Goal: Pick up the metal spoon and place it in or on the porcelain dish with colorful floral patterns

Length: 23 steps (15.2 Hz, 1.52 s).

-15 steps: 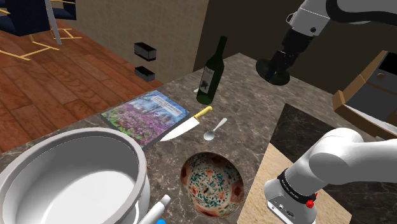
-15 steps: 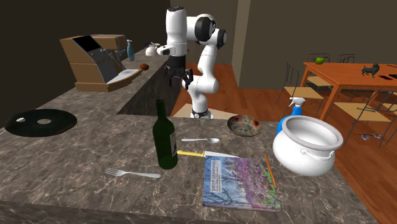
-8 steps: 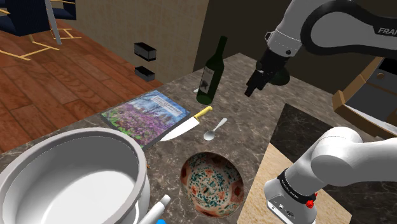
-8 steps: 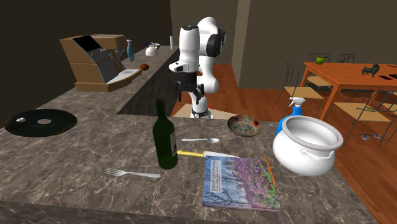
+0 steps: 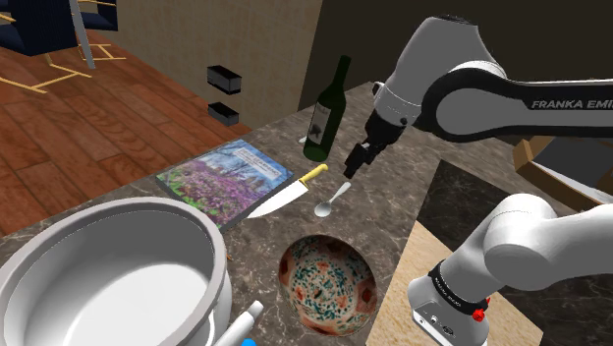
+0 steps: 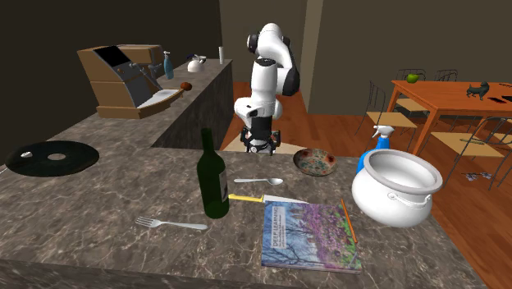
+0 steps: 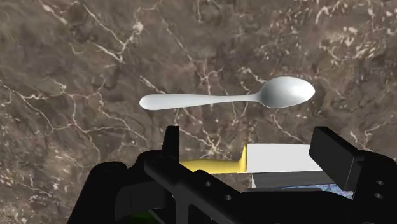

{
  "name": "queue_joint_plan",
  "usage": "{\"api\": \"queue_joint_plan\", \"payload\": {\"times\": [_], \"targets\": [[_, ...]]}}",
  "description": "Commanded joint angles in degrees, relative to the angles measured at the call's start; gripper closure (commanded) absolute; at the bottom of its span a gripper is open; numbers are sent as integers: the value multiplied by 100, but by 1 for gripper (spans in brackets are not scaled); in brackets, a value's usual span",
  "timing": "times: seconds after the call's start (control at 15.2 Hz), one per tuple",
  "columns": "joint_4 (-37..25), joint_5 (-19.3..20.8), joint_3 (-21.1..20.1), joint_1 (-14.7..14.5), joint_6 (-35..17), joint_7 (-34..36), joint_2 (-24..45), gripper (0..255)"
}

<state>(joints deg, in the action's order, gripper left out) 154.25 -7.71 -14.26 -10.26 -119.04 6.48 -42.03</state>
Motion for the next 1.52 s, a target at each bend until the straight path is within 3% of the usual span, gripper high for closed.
{"api": "queue_joint_plan", "payload": {"times": [0.0,0.4,0.92,1.45], "targets": [[114,-84,-205,-96,-461,100,269,0],[238,-176,-906,-275,-1788,520,1285,0],[402,-40,-1129,-128,-2617,669,1942,0],[412,-24,-1143,-112,-2676,682,1993,0]]}}
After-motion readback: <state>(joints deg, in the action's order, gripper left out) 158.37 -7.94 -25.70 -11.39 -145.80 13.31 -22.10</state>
